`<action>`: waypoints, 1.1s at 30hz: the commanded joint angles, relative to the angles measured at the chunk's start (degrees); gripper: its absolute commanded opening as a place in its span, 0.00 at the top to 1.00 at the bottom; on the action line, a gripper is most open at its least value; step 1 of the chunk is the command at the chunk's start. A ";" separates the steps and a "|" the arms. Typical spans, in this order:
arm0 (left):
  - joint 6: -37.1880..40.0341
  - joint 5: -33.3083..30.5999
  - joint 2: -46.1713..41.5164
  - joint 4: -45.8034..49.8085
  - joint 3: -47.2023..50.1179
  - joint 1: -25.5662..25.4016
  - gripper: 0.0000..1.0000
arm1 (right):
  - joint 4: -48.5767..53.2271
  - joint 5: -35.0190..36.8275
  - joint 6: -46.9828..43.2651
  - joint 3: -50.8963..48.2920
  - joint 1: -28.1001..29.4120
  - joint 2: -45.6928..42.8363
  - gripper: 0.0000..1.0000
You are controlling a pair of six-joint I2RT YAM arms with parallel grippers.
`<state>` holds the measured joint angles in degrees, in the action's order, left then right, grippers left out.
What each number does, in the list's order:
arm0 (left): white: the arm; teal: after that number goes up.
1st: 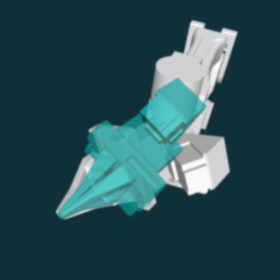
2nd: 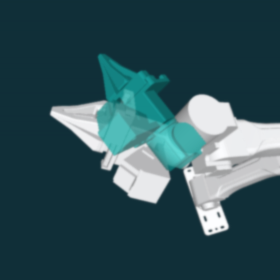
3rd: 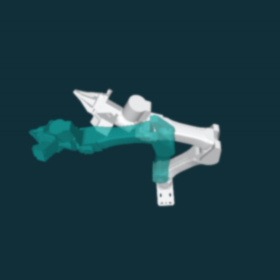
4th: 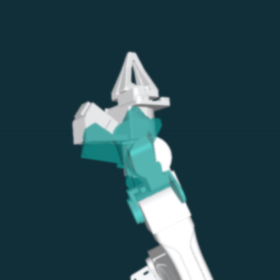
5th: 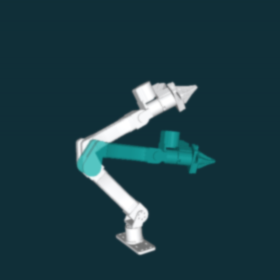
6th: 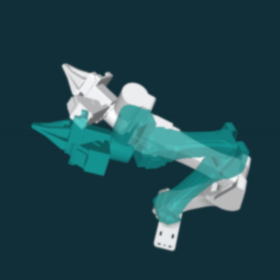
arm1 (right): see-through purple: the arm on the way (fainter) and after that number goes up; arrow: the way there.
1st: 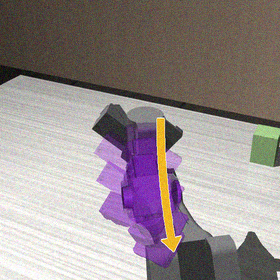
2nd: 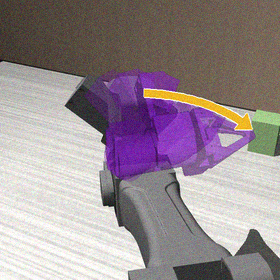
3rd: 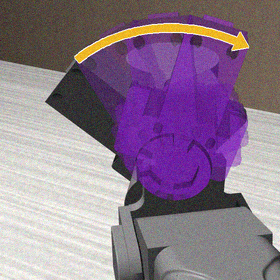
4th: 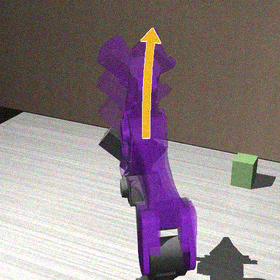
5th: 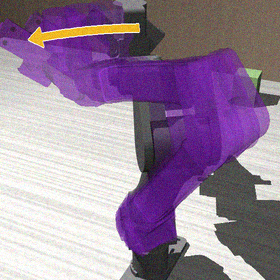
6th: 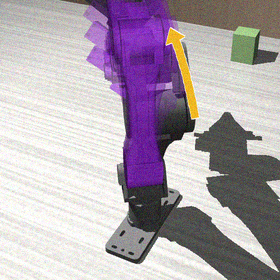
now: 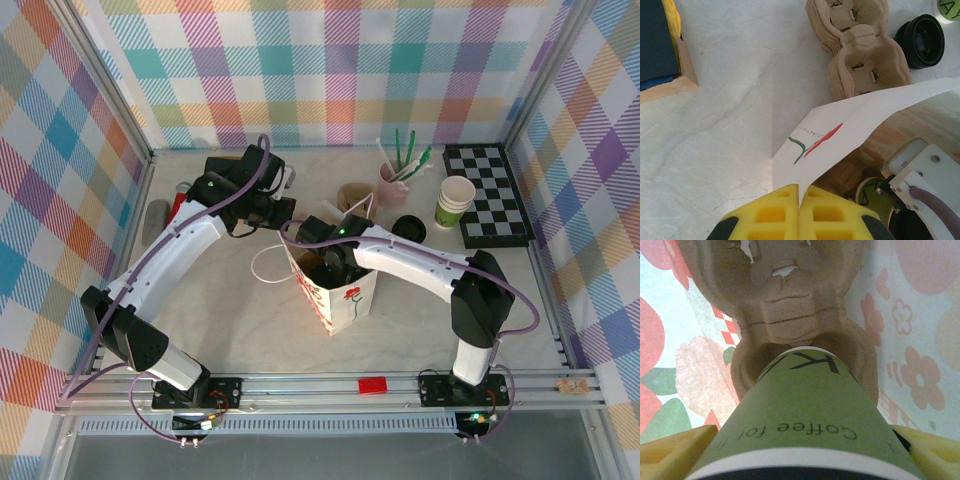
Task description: Pack the takeout coffee
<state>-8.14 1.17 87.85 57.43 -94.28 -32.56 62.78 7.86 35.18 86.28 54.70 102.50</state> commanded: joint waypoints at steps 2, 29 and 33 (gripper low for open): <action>-0.91 0.58 -1.81 -0.48 0.14 -0.40 1.00 | 0.32 0.14 0.26 -1.20 -0.40 0.60 0.55; -0.82 0.50 -1.81 -0.21 -0.20 -0.40 1.00 | -0.23 -0.56 -0.23 -1.53 -1.26 2.09 0.56; -0.82 0.50 -1.90 -0.09 -0.37 -0.41 1.00 | -0.80 -0.73 -0.44 -1.56 -1.35 2.40 0.56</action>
<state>-8.14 1.13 87.85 57.43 -94.28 -32.56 62.26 7.81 35.16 85.80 53.89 103.55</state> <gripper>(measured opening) 0.054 0.831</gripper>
